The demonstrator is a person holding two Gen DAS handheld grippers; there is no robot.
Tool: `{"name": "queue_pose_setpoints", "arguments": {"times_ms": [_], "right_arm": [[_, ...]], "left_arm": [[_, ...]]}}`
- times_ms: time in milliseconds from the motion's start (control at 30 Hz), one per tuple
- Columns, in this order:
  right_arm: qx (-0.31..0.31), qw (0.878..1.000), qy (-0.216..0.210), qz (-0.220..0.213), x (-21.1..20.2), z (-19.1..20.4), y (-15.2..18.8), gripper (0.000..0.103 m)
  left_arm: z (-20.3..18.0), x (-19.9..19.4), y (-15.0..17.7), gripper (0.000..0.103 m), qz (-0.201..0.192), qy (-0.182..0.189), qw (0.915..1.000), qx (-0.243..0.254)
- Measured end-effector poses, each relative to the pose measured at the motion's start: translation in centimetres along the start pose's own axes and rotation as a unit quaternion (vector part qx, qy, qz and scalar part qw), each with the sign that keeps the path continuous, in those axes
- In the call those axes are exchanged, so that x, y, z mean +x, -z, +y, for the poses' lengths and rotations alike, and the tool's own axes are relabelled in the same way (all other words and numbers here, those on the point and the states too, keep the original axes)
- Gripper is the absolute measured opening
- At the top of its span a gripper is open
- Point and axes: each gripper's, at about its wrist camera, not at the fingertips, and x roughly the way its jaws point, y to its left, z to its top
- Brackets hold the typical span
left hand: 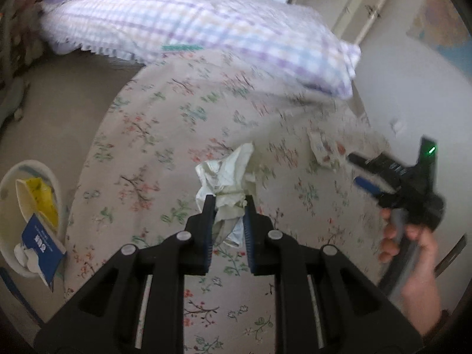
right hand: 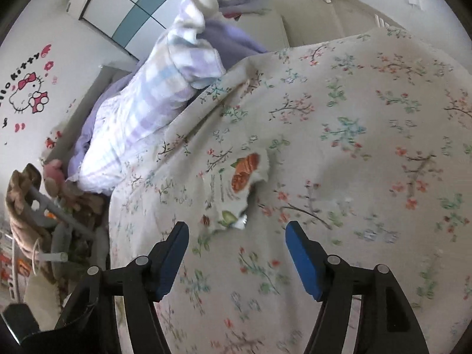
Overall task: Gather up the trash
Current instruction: 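Grasp the white snack wrapper with the right tool while the left tool holds the tissue, then carry the tissue over the wastebasket and release it with the left tool while the right tool carries the wrapper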
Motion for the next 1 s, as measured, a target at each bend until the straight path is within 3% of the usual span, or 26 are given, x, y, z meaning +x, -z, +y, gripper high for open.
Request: {"name": "queue_pose_setpoints", "arguments": {"times_ms": [167, 300, 400, 433, 633, 833, 1000], "right_arm": [[-0.019, 0.998, 0.05, -0.019, 2.9, 1.5, 0.1, 0.07], [-0.103, 0.988, 0.105, -0.038, 4.1, 3.9, 0.9, 0.061], [-0.177, 0.977, 0.111, -0.028, 4.5, 5.6, 2.0, 0.035], [-0.192, 0.976, 0.097, -0.012, 4.6, 6.0, 2.2, 0.02], [-0.198, 0.978, 0.062, 0.024, 3.1, 6.0, 3.4, 0.015], [-0.184, 0.982, 0.013, 0.034, -2.7, 6.2, 4.1, 0.015], [-0.198, 0.979, 0.018, 0.05, -6.7, 7.6, 5.6, 0.015]], "left_arm": [[2.3, -1.0, -0.4, 0.02, -0.009, -0.008, 0.9998, -0.015], [3.7, -0.6, -0.4, 0.02, 0.0, -0.014, 0.9995, -0.029], [4.3, -0.7, -0.2, 0.02, 0.006, -0.015, 0.9995, -0.026], [4.4, -0.7, -0.1, 0.02, 0.006, -0.017, 0.9996, -0.024], [4.8, -2.3, 0.6, 0.02, 0.009, -0.013, 0.9998, -0.013], [5.6, -4.6, 1.6, 0.02, 0.008, -0.013, 0.9999, -0.001], [6.2, -6.3, 2.0, 0.02, 0.012, -0.038, 0.999, 0.019]]}}
